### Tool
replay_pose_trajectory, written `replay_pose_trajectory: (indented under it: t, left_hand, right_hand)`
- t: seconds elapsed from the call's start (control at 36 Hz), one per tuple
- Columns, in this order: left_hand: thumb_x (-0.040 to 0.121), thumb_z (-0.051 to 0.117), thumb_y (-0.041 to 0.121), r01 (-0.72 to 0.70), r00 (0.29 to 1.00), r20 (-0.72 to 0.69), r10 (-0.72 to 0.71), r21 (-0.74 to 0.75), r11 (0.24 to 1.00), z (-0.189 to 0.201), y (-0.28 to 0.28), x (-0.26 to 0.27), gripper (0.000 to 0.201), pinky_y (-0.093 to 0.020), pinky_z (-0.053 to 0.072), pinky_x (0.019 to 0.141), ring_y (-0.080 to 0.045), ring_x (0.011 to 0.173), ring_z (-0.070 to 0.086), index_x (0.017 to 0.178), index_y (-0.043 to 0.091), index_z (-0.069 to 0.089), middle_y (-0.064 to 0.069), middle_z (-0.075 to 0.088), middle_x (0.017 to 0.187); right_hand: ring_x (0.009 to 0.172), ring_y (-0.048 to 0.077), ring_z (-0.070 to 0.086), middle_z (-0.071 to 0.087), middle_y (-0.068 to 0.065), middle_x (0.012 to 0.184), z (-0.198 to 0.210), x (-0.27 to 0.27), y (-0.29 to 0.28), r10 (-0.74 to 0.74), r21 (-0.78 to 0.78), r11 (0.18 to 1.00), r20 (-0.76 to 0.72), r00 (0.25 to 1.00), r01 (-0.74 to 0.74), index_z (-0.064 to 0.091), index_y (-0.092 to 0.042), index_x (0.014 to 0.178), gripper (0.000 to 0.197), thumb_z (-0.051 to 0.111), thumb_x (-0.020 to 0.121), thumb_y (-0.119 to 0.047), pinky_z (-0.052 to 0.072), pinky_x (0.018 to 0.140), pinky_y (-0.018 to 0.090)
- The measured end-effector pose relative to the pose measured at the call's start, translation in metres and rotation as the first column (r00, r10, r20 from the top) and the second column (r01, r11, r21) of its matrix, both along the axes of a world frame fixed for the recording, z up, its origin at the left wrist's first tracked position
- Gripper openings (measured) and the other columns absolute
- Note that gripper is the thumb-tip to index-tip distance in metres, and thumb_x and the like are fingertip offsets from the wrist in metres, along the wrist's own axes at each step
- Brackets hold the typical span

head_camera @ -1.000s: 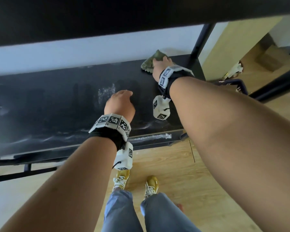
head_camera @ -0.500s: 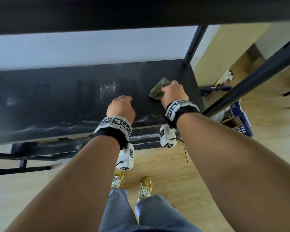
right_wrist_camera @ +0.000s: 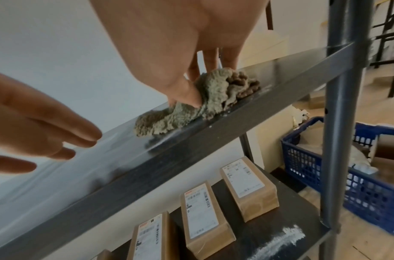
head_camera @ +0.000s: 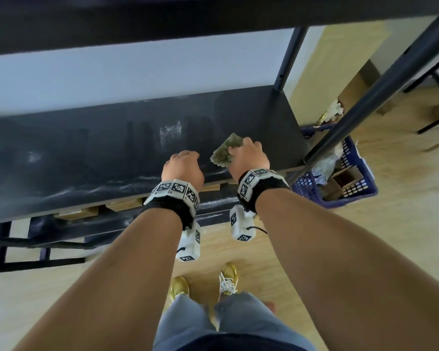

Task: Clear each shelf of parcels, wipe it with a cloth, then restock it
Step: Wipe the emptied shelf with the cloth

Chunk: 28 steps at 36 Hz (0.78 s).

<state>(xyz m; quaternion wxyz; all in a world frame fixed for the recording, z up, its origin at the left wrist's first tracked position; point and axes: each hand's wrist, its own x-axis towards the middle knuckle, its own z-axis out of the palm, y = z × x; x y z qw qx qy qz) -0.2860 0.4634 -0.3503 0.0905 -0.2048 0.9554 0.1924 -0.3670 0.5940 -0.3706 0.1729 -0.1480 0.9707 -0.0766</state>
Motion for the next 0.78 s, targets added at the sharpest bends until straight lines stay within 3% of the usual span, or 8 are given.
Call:
replay_pose_trajectory:
  t: [0.11, 0.25, 0.42, 0.53, 0.78]
  left_hand:
    - [0.09, 0.045, 0.005, 0.026, 1.0, 0.005, -0.026, -0.004, 1.0, 0.002, -0.007, 0.005, 0.048, -0.037, 0.04, 0.103, -0.025, 0.125, 0.046, 0.137, 0.015, 0.048, -0.003, 0.048, 0.14]
    - [0.089, 0.047, 0.004, 0.068, 0.997, -0.02, -0.068, -0.017, 0.998, 0.003, -0.014, 0.018, 0.036, -0.037, 0.044, 0.099, -0.025, 0.116, 0.052, 0.123, 0.013, 0.057, -0.004, 0.056, 0.129]
    - [0.09, 0.046, 0.004, 0.088, 0.996, -0.024, -0.089, -0.018, 0.996, 0.002, -0.032, 0.033, 0.039, -0.036, 0.042, 0.099, -0.025, 0.118, 0.05, 0.126, 0.013, 0.056, -0.004, 0.055, 0.131]
    - [0.089, 0.047, 0.003, 0.08, 0.997, -0.008, -0.08, -0.02, 0.997, 0.003, -0.048, 0.043, 0.043, -0.037, 0.041, 0.101, -0.025, 0.121, 0.048, 0.13, 0.013, 0.053, -0.004, 0.053, 0.134]
    - [0.089, 0.048, 0.003, 0.055, 0.998, 0.03, -0.054, -0.022, 0.998, 0.008, -0.087, 0.062, 0.051, -0.037, 0.04, 0.104, -0.025, 0.127, 0.044, 0.138, 0.014, 0.046, -0.005, 0.048, 0.14]
  right_hand:
    - [0.123, 0.027, 0.038, 0.045, 0.003, 0.128, 0.005, 0.004, 0.01, -0.072, -0.016, 0.997, -0.026, 0.997, 0.072, 0.061, -0.032, 0.129, 0.04, 0.051, 0.093, -0.017, 0.043, 0.099, 0.041]
    - [0.125, 0.033, 0.037, 0.041, 0.011, 0.136, 0.007, 0.004, 0.028, -0.285, 0.079, 0.954, -0.06, 0.957, 0.289, 0.059, -0.016, 0.129, 0.037, 0.048, 0.093, -0.015, 0.044, 0.094, 0.042]
    - [0.127, 0.034, 0.035, 0.031, 0.014, 0.145, 0.004, 0.019, 0.021, -0.406, 0.128, 0.902, -0.068, 0.911, 0.412, 0.053, -0.002, 0.129, 0.036, 0.047, 0.096, -0.016, 0.045, 0.092, 0.04]
    - [0.123, 0.033, 0.04, 0.038, 0.014, 0.138, 0.006, 0.031, -0.011, -0.421, 0.064, 0.905, -0.022, 0.907, 0.421, 0.056, 0.005, 0.124, 0.037, 0.053, 0.093, -0.016, 0.046, 0.09, 0.042]
    - [0.119, 0.03, 0.051, 0.046, 0.011, 0.132, 0.001, 0.064, -0.095, -0.309, -0.092, 0.945, 0.06, 0.949, 0.314, 0.056, 0.004, 0.122, 0.041, 0.066, 0.087, -0.015, 0.049, 0.096, 0.04]
